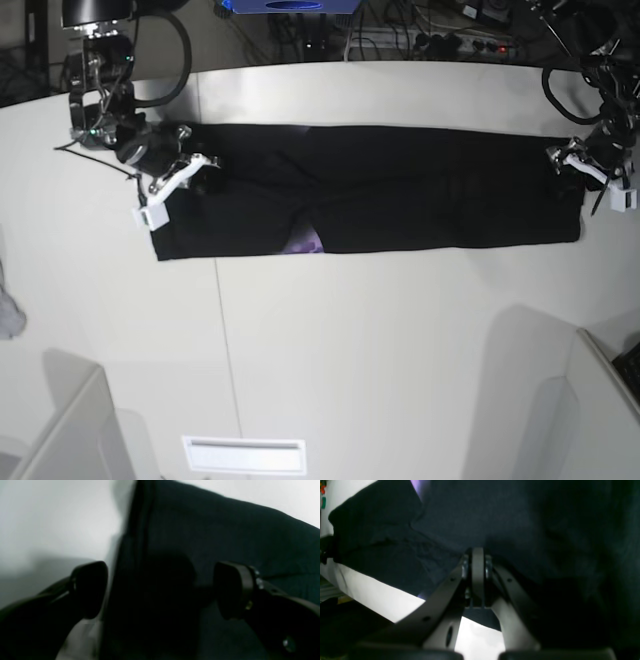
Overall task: Fold the T-shirt properly
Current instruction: 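Grasp the strip end with the left gripper and fold it toward the right gripper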
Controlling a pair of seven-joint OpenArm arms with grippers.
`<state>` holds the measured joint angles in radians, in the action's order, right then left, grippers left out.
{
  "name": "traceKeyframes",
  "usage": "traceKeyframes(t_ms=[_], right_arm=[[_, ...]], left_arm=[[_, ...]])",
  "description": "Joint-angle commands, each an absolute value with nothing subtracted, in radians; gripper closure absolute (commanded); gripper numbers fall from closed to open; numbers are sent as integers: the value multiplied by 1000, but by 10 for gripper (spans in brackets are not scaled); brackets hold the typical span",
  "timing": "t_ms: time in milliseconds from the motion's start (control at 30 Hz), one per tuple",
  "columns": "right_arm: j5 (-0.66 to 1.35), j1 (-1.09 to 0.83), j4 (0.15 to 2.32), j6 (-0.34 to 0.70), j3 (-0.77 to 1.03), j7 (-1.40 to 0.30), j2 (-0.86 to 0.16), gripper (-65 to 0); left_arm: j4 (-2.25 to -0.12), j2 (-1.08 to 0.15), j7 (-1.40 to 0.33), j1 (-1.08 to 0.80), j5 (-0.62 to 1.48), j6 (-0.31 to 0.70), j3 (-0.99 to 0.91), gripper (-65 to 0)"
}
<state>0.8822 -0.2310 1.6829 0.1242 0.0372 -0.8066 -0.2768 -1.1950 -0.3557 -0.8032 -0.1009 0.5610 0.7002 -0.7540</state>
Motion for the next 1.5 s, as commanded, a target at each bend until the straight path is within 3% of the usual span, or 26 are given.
traceKeyframes(t_ms=[0,333,933,1300,1467], right_arm=[[894,-220,1704,134,45,-791,-288,0],[894,-220,1705,136,50,-786,-288,0],[895,-234,1802,136,50,-788,-278,0],[897,-239,1811,136,50,-788,-278,0],[897,-239,1811,136,48,-789,-278,0]], left_arm=[[-1182,-355,-858,-105,547,698,-734,-594],[-1168,-355,-857,-97,547,698,-725,0],[-1277,-423,-855,-136,547,698,-872,0],[-1656,-309,-863,-291,547,698,-865,0],[-1801,-269,-863,-348,547,647,-743,0]])
